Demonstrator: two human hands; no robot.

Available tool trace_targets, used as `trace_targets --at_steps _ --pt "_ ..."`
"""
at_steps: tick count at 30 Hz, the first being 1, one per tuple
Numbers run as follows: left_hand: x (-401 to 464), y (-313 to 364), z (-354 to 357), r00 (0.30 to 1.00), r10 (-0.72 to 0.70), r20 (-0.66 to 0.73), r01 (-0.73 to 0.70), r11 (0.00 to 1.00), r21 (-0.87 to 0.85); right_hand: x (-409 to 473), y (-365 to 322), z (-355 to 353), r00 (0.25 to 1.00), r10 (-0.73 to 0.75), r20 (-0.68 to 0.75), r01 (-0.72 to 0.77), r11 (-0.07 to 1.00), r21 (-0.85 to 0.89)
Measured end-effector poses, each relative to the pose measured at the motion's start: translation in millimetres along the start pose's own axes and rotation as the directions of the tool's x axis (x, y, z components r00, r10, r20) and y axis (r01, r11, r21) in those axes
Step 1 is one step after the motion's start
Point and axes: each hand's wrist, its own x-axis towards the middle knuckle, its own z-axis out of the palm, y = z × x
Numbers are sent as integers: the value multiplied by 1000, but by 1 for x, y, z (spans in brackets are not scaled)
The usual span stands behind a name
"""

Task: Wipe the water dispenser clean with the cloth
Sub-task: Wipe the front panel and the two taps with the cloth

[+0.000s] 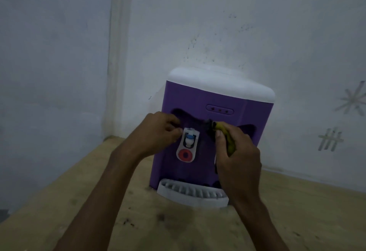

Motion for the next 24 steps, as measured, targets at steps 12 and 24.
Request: trace_targets --at_steps 12,24 --pt "8 -11 25 998 60 7 -60 998 -33 4 -8 51 995 -29 94 61 932 -357" --pt "8 -29 25 1000 2 11 0 991 -135 3 -3 57 961 -129 245 216 902 -374"
